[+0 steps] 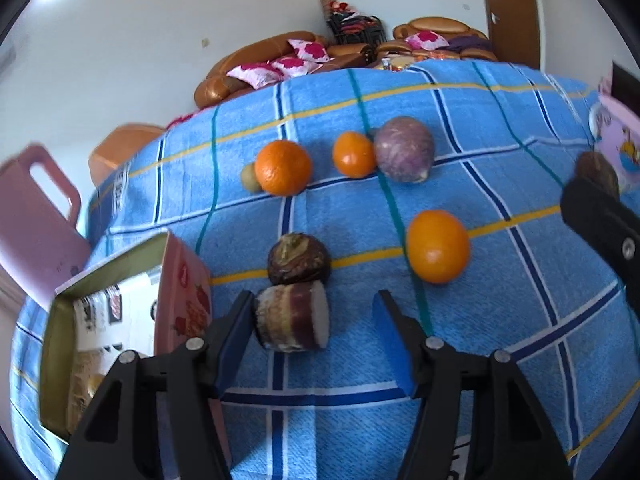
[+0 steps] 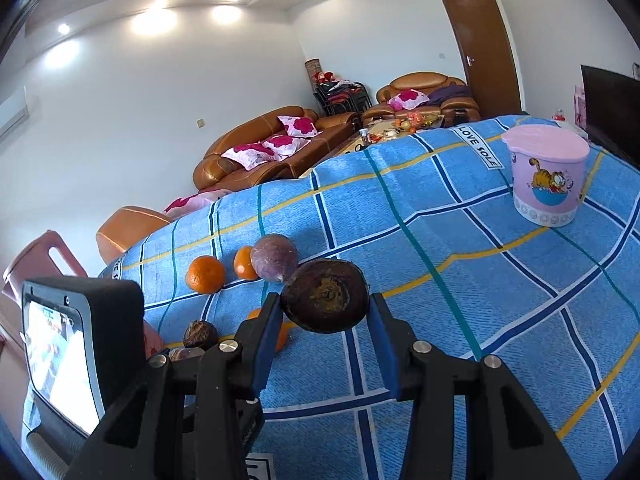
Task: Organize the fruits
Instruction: 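Close the left tool around the upright wrapped cake roll and lift it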
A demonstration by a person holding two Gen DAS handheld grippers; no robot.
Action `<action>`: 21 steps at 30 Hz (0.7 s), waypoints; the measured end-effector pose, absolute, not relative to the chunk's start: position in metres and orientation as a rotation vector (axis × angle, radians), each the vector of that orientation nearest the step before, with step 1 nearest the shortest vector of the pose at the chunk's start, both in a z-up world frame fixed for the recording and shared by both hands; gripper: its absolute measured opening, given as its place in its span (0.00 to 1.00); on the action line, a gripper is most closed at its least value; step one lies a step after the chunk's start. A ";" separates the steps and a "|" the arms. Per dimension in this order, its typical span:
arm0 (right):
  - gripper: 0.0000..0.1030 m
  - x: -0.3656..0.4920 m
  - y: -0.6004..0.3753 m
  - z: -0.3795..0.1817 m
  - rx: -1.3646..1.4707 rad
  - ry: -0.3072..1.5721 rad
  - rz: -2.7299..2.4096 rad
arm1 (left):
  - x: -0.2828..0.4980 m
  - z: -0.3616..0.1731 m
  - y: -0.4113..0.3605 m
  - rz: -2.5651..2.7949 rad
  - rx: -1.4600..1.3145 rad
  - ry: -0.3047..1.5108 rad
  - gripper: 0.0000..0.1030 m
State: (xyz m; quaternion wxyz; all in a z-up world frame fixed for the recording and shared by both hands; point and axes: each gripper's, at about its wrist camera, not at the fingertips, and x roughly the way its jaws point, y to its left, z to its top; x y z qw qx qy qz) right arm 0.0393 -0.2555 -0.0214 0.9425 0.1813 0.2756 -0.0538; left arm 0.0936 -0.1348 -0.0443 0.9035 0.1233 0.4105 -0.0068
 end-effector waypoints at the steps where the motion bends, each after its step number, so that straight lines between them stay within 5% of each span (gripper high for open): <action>1: 0.45 0.039 -0.256 -0.021 0.370 0.563 -0.111 | 0.094 -0.044 -0.133 -0.011 0.247 0.848 0.62; 12: 0.45 0.036 -0.260 -0.019 0.384 0.545 -0.121 | 0.099 -0.046 -0.128 -0.077 0.167 0.874 0.59; 14: 0.45 0.036 -0.260 -0.019 0.387 0.546 -0.124 | 0.100 -0.046 -0.128 -0.078 0.173 0.871 0.50; 16: 0.45 0.036 -0.261 -0.019 0.390 0.543 -0.126 | 0.099 -0.045 -0.127 -0.076 0.184 0.865 0.31; 21: 0.45 0.035 -0.263 -0.018 0.390 0.535 -0.136 | 0.097 -0.044 -0.124 -0.161 0.146 0.866 0.31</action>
